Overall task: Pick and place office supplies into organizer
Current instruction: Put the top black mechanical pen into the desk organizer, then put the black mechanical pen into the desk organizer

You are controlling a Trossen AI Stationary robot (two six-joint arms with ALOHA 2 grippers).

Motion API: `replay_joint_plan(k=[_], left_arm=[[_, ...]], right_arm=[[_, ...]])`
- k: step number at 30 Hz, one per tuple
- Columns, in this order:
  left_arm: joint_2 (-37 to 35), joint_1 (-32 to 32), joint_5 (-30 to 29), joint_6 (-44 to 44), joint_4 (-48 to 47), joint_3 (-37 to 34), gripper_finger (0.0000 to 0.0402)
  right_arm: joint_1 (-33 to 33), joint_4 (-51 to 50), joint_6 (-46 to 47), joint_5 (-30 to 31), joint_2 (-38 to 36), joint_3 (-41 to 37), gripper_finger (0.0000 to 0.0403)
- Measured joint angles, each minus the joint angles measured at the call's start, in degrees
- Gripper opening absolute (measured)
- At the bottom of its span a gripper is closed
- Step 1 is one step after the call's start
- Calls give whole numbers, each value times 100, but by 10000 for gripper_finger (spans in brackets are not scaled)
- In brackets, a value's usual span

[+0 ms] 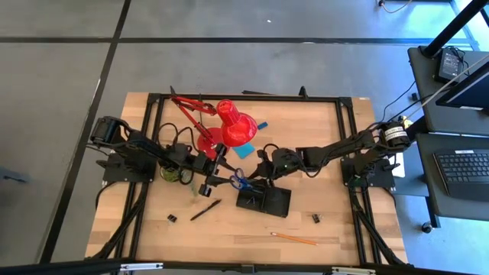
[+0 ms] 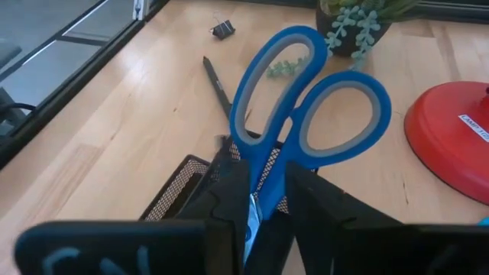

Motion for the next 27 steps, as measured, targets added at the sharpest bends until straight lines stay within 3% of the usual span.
replay_joint_plan(k=[7,14,21,27], left_arm=[[2,0,0,1,-102,0,151],[2,0,0,1,-175,0,152],[4,0,-97,40,-504,0,150],[-54,-91,-990,140,-1402,126,151]], right_arm=[[0,-2,-33,0,-2,0,119],[-8,-194,-170,105,-136,-2,196],[-44,-957,-140,199,-1273,0,234],[-72,-2135,-140,521,-2134,-2,236]])
